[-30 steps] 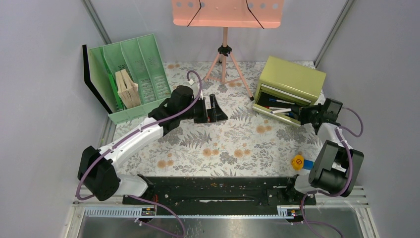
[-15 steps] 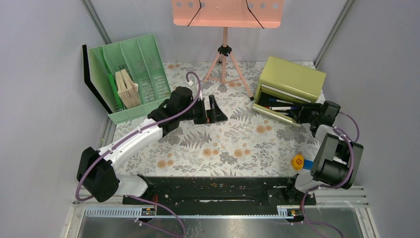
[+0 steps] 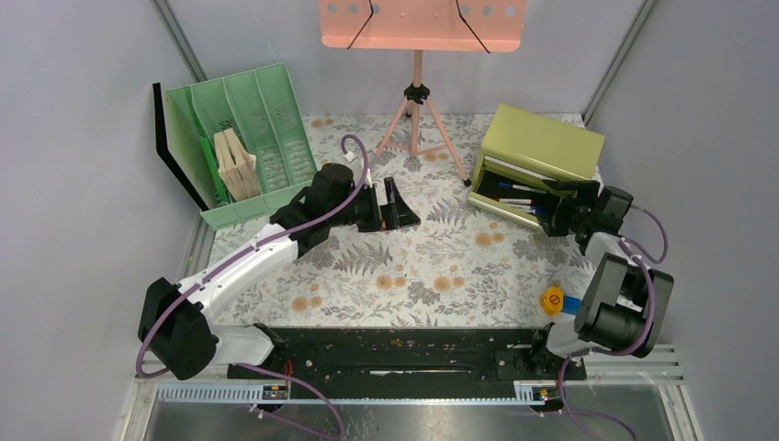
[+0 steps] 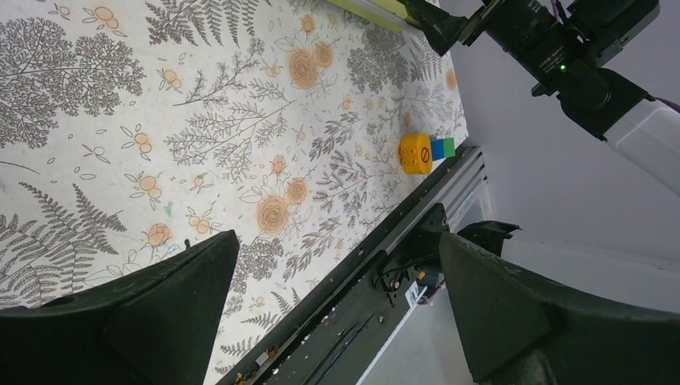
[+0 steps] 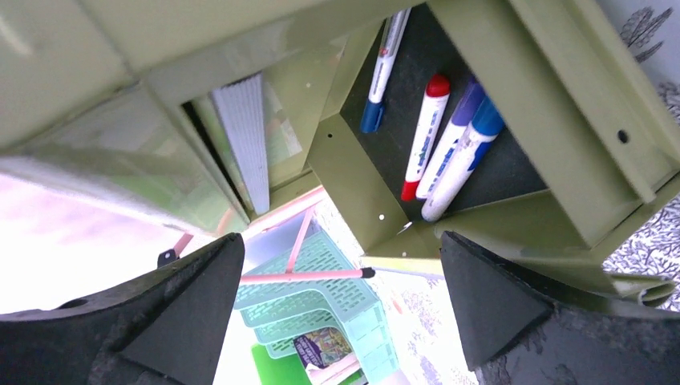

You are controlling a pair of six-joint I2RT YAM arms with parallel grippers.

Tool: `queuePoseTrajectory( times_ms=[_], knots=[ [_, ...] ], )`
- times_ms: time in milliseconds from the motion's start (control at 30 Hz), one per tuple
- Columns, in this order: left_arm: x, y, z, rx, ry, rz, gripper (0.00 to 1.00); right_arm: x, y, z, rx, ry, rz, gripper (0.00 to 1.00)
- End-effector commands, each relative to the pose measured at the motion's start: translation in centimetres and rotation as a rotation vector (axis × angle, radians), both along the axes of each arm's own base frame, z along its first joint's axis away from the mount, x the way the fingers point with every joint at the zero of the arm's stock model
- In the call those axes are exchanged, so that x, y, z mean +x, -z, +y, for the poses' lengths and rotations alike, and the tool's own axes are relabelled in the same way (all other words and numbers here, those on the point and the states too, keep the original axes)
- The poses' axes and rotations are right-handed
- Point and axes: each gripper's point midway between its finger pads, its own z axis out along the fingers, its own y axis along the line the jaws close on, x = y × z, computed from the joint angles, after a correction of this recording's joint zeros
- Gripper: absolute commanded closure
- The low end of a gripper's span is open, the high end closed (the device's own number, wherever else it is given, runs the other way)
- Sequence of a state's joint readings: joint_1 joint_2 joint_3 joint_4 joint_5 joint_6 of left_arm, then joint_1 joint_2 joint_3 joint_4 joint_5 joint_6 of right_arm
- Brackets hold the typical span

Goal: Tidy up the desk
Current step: Place the stationery in the drawer, then close the drawer in the storage box.

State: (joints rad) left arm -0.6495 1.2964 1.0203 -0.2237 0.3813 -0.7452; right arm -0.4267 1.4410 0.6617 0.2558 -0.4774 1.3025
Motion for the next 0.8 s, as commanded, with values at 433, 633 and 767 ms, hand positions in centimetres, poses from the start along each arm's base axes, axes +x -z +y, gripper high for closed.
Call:
queuePoseTrajectory(
  times_ms=[433,633,767],
  knots=[
    [3.2,-3.4,9.8,0.472,-0.241,-0.293,0.01,-5.1,-3.6,4.8,-0.003,-0.215,-0.080,0.01],
    [4.1,-3.8,15.2,0.556,-0.544,-0.312,0.01,-6.6,-2.9,5.8,0.009,-0.244,-0.068,0.01],
    [4.4,-3.2,16.7,0.565,-0.644,-0.309,0.01,-7.8,-1.3,6.4,0.030,-0.264,-0.016,0.02]
  ],
)
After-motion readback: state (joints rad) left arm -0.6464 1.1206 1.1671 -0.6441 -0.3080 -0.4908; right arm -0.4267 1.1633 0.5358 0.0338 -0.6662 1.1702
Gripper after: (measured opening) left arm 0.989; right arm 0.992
